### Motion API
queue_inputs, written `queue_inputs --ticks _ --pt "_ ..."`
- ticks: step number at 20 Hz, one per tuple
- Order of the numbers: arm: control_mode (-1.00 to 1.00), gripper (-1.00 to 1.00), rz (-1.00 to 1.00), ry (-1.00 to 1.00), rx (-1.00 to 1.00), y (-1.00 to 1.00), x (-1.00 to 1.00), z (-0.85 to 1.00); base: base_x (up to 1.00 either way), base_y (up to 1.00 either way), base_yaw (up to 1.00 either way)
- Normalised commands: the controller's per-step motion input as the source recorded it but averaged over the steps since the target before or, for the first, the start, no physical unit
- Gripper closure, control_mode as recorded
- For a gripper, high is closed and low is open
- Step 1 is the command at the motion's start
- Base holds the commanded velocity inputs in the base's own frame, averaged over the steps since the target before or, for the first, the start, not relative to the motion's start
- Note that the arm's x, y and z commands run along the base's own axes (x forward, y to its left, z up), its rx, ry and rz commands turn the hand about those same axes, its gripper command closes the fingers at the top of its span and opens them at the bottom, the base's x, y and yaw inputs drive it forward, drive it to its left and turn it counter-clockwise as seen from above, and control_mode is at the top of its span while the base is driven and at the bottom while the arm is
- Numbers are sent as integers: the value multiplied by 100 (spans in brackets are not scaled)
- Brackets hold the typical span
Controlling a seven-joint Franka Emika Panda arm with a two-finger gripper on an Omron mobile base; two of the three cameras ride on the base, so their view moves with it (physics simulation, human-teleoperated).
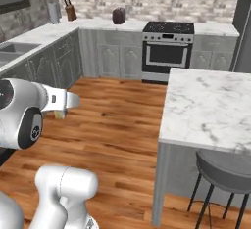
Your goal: Pick the boxed drink, boxed drink, can from the counter and place them in the open cabinet.
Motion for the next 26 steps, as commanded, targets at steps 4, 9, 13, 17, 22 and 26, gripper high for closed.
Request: queue_inputs --ticks 4,9,13,17,22,26 --pt "100 100 0 0 0 0 0 0 -19 -47 36" --pt "100 100 0 0 0 0 0 0 -42 -42 35" --pt "100 100 0 0 0 0 0 0 -61 -22 30" --pt "100 100 0 0 0 0 0 0 -62 -6 29" --pt "100 100 0 0 0 0 0 0 -53 19 29" --pt "100 100 0 0 0 0 0 0 -33 33 29"
